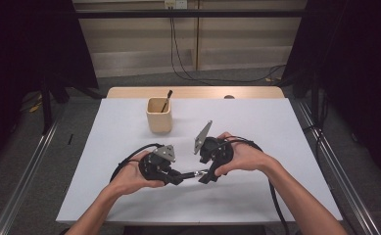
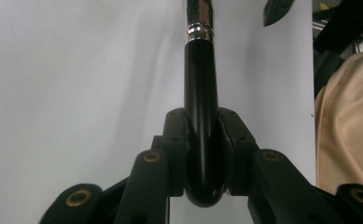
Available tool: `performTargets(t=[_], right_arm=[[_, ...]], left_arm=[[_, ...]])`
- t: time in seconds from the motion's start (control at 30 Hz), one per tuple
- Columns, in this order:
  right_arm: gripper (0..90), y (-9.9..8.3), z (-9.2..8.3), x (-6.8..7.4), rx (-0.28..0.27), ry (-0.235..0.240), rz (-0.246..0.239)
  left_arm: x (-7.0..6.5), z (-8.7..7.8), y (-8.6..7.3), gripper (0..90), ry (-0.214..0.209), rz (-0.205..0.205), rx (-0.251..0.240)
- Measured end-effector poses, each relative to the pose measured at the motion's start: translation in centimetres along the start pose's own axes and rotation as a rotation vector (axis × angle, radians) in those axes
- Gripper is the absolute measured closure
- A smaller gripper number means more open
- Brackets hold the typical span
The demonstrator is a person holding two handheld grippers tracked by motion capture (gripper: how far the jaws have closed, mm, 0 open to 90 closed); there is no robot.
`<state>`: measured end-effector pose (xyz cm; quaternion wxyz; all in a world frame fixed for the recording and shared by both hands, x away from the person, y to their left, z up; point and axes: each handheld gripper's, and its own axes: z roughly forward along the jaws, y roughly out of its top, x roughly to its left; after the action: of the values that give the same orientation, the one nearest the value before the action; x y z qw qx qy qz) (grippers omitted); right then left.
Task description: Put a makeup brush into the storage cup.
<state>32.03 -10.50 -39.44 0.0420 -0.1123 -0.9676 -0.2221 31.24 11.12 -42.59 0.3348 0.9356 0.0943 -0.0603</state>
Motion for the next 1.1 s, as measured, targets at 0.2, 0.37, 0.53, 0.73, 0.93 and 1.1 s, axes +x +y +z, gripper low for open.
performTargets(t=[0.2,0.37,0.53,0.73,0.93,1.1], right_arm=[[11.7,-0.8,-0.5,-0.2,-0.058,-0.057,0.056],[8.2,-1.4,-1.1,-0.2,-0.101,-0.098,0.087],[3.7,-2.4,-1.7,-0.5,-0.154,-0.119,0.127],[3.1,-3.8,-2.1,-0.5,-0.181,-0.129,0.167],[3.4,-5.1,-2.0,-0.2,-0.199,-0.112,0.206],[3.0,-6.2,-2.3,0.0,-0.244,-0.134,0.222]], left_arm=[[0.3,-0.6,-0.7,74.7,0.009,-0.026,-0.05],[0.3,-0.8,-1.5,74.7,0.014,-0.045,-0.064],[0.4,-1.3,-2.1,74.7,0.027,-0.067,-0.078],[0.4,-2.2,-2.8,74.7,0.049,-0.082,-0.114],[0.2,-2.6,-3.4,74.6,0.066,-0.105,-0.153],[0.0,-3.2,-3.8,74.6,0.078,-0.117,-0.18]])
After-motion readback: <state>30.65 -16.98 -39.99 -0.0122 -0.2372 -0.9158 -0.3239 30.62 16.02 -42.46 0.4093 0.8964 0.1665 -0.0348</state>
